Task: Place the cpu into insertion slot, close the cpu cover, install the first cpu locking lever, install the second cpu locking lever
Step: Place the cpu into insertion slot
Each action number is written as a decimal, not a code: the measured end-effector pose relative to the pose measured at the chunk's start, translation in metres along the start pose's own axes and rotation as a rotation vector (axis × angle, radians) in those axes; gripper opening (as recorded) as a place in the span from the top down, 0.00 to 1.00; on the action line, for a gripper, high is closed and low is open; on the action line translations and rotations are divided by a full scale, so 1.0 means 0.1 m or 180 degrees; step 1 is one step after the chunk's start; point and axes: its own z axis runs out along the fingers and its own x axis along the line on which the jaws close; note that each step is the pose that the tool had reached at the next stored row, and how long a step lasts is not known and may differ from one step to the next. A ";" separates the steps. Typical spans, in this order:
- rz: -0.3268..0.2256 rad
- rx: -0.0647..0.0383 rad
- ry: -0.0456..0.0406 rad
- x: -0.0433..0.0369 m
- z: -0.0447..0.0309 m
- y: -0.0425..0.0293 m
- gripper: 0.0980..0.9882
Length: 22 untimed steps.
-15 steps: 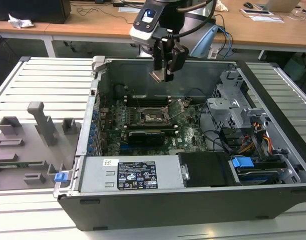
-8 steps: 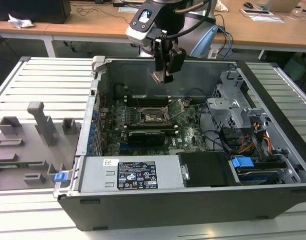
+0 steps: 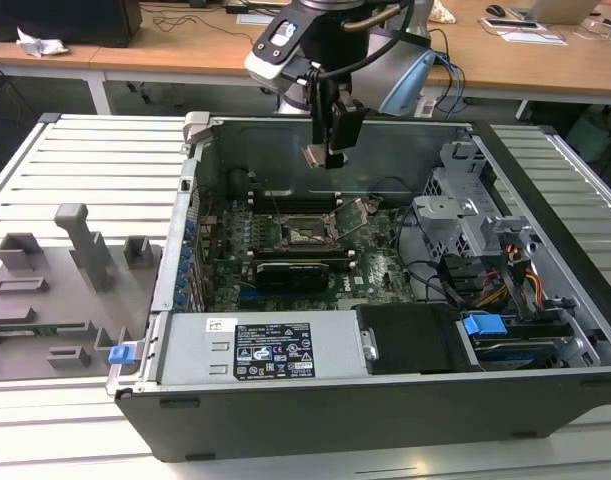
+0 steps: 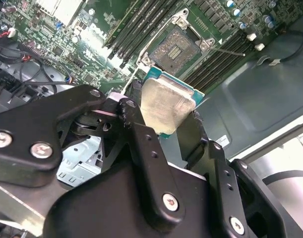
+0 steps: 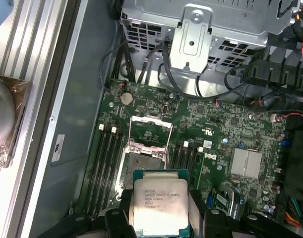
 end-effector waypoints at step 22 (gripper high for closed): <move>0.0414 -0.0007 -0.0041 -0.003 0.180 -0.018 0.52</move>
